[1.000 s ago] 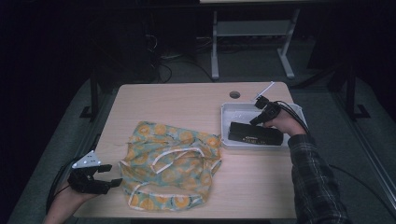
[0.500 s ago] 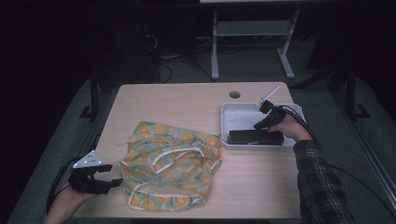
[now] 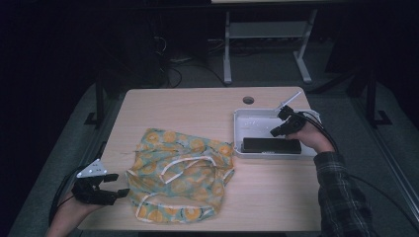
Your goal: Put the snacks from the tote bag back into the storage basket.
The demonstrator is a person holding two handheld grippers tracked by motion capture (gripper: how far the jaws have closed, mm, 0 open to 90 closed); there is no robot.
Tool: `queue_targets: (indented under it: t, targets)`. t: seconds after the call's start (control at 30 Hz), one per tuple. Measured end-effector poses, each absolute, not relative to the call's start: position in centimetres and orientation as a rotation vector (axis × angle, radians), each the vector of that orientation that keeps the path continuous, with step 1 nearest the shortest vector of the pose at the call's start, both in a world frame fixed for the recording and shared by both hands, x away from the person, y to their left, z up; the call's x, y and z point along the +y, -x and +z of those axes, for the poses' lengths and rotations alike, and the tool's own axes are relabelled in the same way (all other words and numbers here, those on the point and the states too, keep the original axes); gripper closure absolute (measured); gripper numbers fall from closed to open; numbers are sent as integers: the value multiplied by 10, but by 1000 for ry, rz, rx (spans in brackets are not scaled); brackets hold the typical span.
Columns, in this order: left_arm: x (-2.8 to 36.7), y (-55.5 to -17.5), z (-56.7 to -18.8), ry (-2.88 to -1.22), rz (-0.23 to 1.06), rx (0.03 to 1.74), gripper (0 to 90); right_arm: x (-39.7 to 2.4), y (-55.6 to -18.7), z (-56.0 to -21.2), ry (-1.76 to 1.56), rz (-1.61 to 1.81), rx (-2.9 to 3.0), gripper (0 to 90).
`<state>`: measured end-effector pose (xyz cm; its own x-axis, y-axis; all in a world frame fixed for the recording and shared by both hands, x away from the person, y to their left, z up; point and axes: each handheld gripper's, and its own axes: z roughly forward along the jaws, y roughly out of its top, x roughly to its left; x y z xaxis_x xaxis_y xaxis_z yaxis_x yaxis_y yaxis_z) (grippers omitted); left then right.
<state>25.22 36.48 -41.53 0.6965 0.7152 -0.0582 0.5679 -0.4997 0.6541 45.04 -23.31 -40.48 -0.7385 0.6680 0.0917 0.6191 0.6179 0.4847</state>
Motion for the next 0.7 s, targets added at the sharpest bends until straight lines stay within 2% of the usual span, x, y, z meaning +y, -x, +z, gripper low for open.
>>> queue_targets:
  t: [0.17,0.33,0.5,0.7]
  targets:
    - [366,-252,-416,-2242,289,976,257,-233,-440,-395,-1106,821,2683,718]
    - [366,-253,-415,-2236,291,971,257,-232,-423,-388,-1082,892,2641,542]
    - [365,-255,-416,-2247,289,973,257,-231,-401,-381,-1056,955,2595,432]
    - [363,-257,-415,-2242,287,959,257,-226,-376,-380,-1022,968,2548,354]
